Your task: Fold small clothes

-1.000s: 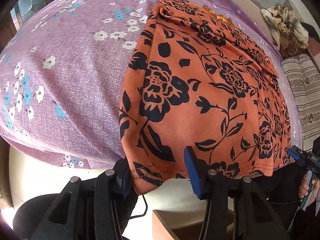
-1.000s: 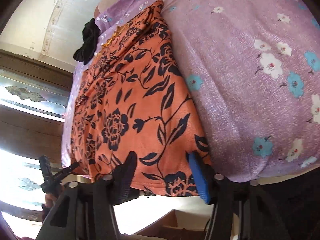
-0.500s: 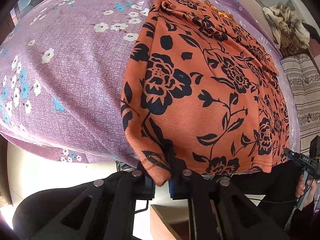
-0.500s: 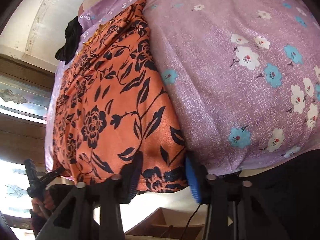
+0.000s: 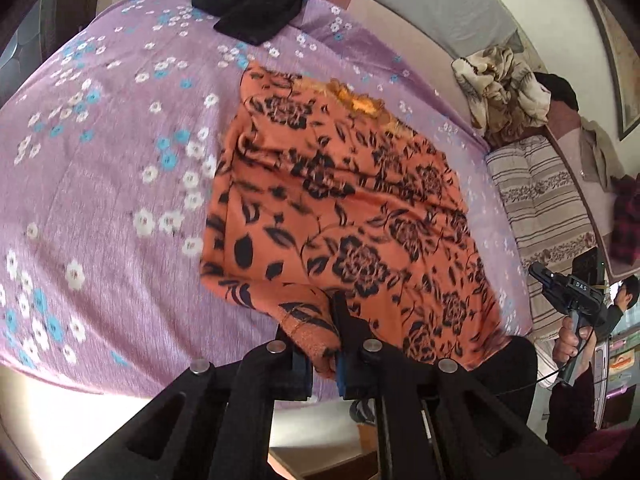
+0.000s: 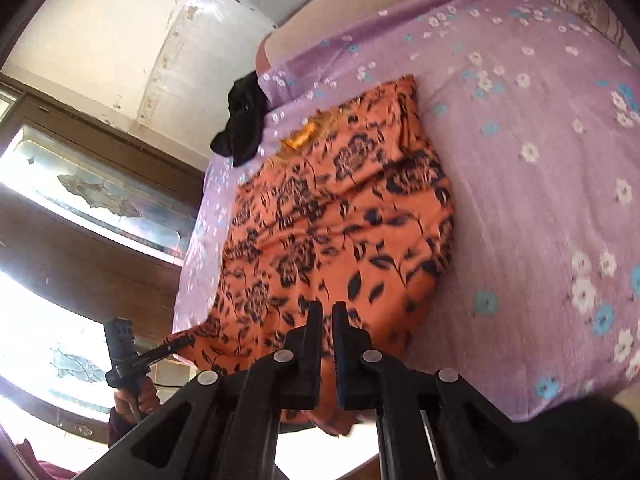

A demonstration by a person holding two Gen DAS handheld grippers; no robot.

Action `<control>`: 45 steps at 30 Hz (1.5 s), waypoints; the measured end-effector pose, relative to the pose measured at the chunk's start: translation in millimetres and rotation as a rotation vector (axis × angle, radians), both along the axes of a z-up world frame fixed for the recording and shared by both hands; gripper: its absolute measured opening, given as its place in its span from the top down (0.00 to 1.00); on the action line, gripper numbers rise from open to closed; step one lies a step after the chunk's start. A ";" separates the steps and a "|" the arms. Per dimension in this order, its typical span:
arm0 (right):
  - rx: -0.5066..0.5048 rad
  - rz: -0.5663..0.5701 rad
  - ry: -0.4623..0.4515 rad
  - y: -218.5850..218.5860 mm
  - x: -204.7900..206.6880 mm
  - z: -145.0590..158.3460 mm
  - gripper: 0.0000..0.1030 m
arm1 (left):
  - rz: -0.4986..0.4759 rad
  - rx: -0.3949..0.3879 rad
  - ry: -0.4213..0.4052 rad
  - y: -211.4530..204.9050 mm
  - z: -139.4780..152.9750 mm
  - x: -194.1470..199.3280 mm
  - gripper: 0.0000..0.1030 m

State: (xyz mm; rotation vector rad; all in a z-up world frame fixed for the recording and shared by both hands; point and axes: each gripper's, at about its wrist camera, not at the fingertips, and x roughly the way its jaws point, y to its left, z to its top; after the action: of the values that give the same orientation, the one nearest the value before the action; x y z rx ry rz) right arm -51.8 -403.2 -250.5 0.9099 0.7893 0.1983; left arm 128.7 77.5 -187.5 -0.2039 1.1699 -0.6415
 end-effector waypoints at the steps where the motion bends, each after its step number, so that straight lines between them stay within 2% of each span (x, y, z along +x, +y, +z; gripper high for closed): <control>1: 0.004 -0.022 -0.016 -8.9 11.5 5.2 0.95 | -0.001 -0.009 -0.010 -5.0 7.9 16.0 0.92; 4: -0.038 -0.098 -0.039 -36.5 58.7 16.6 0.95 | 0.014 0.009 -0.044 -22.1 21.9 70.0 0.92; 6: -0.097 -0.120 0.040 -48.4 89.5 15.7 0.95 | 0.036 0.031 -0.048 -31.0 21.6 97.7 0.92; 9: -0.090 -0.028 0.100 -46.0 103.7 5.1 0.92 | 0.017 0.006 -0.063 -43.1 20.8 103.6 0.92; 11: -0.122 0.030 0.153 -38.6 93.3 -8.7 0.92 | 0.004 0.018 -0.086 -47.3 18.2 95.3 0.92; 13: -0.157 0.023 0.228 -34.6 67.5 -30.5 0.92 | 0.012 0.002 -0.089 -40.4 16.3 86.6 0.92; 17: -0.090 0.007 0.368 -31.1 13.5 -78.5 0.91 | 0.059 -0.045 -0.076 -16.9 19.0 70.3 0.92; 21: 0.037 -0.015 0.383 -16.9 -21.9 -103.6 0.91 | 0.075 -0.036 -0.096 -3.7 24.2 41.4 0.92; 25: 0.065 -0.041 0.370 -4.1 -39.7 -106.5 0.90 | 0.081 -0.016 -0.095 7.1 19.4 10.2 0.92; 26: 0.069 -0.048 0.369 -1.4 -43.3 -105.6 0.86 | 0.083 -0.006 -0.094 9.9 16.9 3.0 0.92; 28: 0.081 -0.057 0.366 0.4 -48.9 -106.1 0.64 | 0.089 0.010 -0.087 16.9 11.1 -9.5 0.92; 29: 0.093 -0.055 0.330 1.4 -51.8 -103.2 0.42 | 0.095 0.010 -0.081 21.2 8.1 -14.8 0.92; 30: 0.081 -0.060 0.311 3.5 -54.1 -98.3 0.36 | 0.103 0.007 -0.070 25.7 4.8 -19.6 0.92; 31: 0.053 -0.070 0.317 6.4 -55.8 -94.2 0.36 | 0.111 0.004 -0.060 29.6 1.6 -24.1 0.92; 34: 0.047 -0.036 0.340 15.3 -56.1 -95.8 0.36 | 0.127 -0.002 -0.041 39.1 -6.0 -35.3 0.92; 38: 0.026 -0.052 0.355 24.1 -54.4 -102.6 0.38 | 0.136 -0.013 -0.031 44.3 -9.7 -44.1 0.92; 40: 0.052 -0.058 0.378 28.4 -51.8 -112.5 0.44 | 0.136 -0.015 -0.035 43.8 -9.1 -45.5 0.92; 42: 0.065 -0.066 0.412 32.8 -50.9 -123.8 0.58 | 0.137 -0.019 -0.037 43.2 -8.1 -45.1 0.92; 43: 0.048 -0.072 0.404 33.7 -51.9 -122.2 0.60 | 0.139 -0.021 -0.036 43.3 -8.2 -44.5 0.92; 44: 0.040 -0.070 0.397 34.5 -52.5 -119.6 0.67 | 0.139 -0.022 -0.037 43.6 -8.1 -44.2 0.92; 45: 0.042 -0.070 0.381 34.3 -53.6 -117.0 0.87 | 0.139 -0.022 -0.037 43.8 -8.2 -43.6 0.92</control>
State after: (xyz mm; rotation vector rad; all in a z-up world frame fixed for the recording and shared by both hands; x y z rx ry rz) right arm -105.3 -368.9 -367.5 1.0281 1.1065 -0.0227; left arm 85.1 121.2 -195.7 -0.2886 1.1030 -0.5334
